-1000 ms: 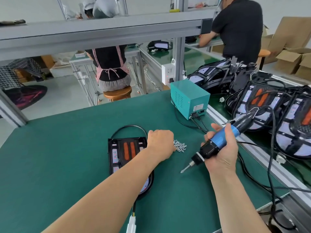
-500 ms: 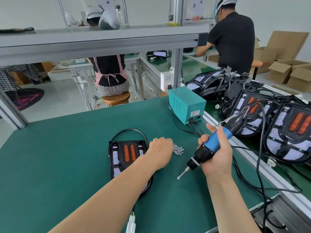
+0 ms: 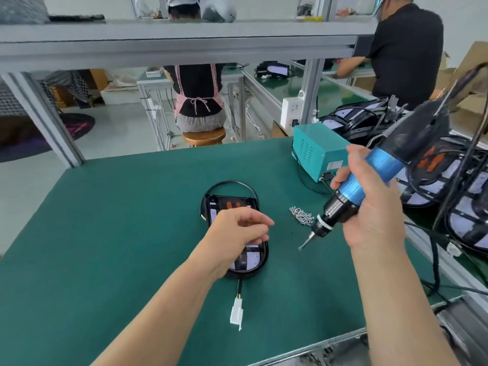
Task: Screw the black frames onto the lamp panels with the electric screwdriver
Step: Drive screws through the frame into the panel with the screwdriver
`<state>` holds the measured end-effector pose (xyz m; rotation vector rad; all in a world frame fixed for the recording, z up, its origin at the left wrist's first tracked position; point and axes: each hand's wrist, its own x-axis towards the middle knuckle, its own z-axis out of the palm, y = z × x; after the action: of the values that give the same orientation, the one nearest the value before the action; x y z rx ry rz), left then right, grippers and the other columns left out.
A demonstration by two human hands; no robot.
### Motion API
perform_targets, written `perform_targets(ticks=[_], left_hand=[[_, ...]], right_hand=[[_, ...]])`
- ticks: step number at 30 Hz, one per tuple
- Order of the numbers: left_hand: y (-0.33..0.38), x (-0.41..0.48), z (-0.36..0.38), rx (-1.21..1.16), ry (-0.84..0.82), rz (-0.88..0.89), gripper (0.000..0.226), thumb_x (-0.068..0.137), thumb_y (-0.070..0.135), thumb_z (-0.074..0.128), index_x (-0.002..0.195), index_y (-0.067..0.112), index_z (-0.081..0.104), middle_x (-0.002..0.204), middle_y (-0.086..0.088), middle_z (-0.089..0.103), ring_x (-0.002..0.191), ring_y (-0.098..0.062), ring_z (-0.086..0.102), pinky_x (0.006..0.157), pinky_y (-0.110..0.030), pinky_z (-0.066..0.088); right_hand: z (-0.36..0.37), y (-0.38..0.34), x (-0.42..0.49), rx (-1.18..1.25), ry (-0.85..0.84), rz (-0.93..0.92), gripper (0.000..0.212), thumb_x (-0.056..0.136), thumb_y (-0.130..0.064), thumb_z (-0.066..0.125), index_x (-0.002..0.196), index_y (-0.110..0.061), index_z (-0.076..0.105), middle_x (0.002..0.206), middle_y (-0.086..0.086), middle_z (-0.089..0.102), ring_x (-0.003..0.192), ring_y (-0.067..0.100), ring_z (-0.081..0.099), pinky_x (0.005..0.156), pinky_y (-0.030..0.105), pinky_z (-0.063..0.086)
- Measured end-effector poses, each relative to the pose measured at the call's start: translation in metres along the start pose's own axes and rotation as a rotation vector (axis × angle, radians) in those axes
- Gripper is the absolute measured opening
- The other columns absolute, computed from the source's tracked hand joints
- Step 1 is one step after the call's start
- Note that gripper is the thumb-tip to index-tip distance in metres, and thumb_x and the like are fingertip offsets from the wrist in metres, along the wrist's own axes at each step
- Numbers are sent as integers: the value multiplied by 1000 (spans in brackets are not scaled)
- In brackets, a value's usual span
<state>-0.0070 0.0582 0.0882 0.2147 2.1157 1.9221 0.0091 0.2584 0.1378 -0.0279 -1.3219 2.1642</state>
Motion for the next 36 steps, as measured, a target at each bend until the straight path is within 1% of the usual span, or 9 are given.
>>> perform_targets(ticks=[2, 5, 6, 9, 12, 17, 21, 26, 36], left_hand=[[-7, -12, -7, -73, 2, -38, 22, 89, -4, 67, 85, 15, 77, 76, -3, 70, 70, -11, 68, 67, -17, 52], [-15, -29, -15, -130, -6, -59, 18, 87, -1, 70, 96, 14, 73, 79, -1, 70, 74, -15, 68, 68, -19, 51], [-16, -33, -17, -145, -6, -60, 16, 87, 0, 71, 94, 14, 72, 79, -1, 70, 74, -16, 68, 69, -19, 52], [-17, -41, -20, -183, -7, -59, 15, 88, -3, 69, 87, 12, 72, 78, -4, 70, 73, -15, 67, 69, -18, 52], [-17, -47, -21, -265, -2, -63, 15, 91, -7, 64, 88, 6, 72, 76, -6, 71, 69, -14, 66, 67, -17, 52], [-18, -53, -25, -448, -15, -93, 15, 92, -11, 60, 90, 0, 69, 76, -9, 69, 66, -14, 65, 63, -19, 53], [-20, -56, -29, -538, -25, -123, 19, 91, -12, 60, 85, 3, 71, 77, -11, 68, 66, -16, 65, 62, -19, 54], [-18, -57, -31, -575, -33, -122, 18, 89, -12, 61, 84, 2, 71, 79, -14, 68, 66, -17, 66, 61, -20, 54], [-14, -58, -26, -630, -35, -104, 27, 86, -13, 62, 76, 8, 76, 79, -15, 68, 67, -18, 65, 62, -21, 54]], right_hand=[[9, -3, -8, 12, -37, 5, 20, 85, -24, 71, 100, -14, 64, 74, -6, 63, 61, 10, 57, 65, 24, 50], [24, -10, -19, 26, -87, -17, 25, 81, -28, 76, 98, -13, 67, 88, 3, 64, 67, 12, 64, 66, 25, 55], [29, -11, -22, 28, -100, -23, 25, 78, -30, 77, 97, -15, 68, 88, 4, 64, 68, 13, 65, 66, 25, 55], [43, -14, -30, 70, -118, -13, 19, 76, -28, 78, 91, -20, 69, 72, -5, 62, 63, 11, 58, 65, 21, 49], [55, -15, -35, 139, -94, 2, 12, 84, -21, 73, 92, -19, 64, 68, -11, 60, 60, 6, 55, 64, 18, 46], [68, -13, -43, 166, -41, 55, 26, 85, -43, 64, 93, -18, 68, 68, -3, 58, 62, 13, 51, 61, 20, 46], [74, -10, -45, 168, -22, 33, 28, 86, -39, 64, 100, -15, 67, 71, 0, 59, 59, 12, 53, 61, 20, 48], [78, -7, -47, 148, 4, 19, 26, 86, -40, 66, 97, -17, 68, 64, -2, 59, 55, 12, 54, 60, 20, 48], [76, -5, -47, 133, 65, 37, 26, 85, -43, 66, 94, -19, 68, 64, -3, 60, 55, 12, 55, 59, 19, 50]])
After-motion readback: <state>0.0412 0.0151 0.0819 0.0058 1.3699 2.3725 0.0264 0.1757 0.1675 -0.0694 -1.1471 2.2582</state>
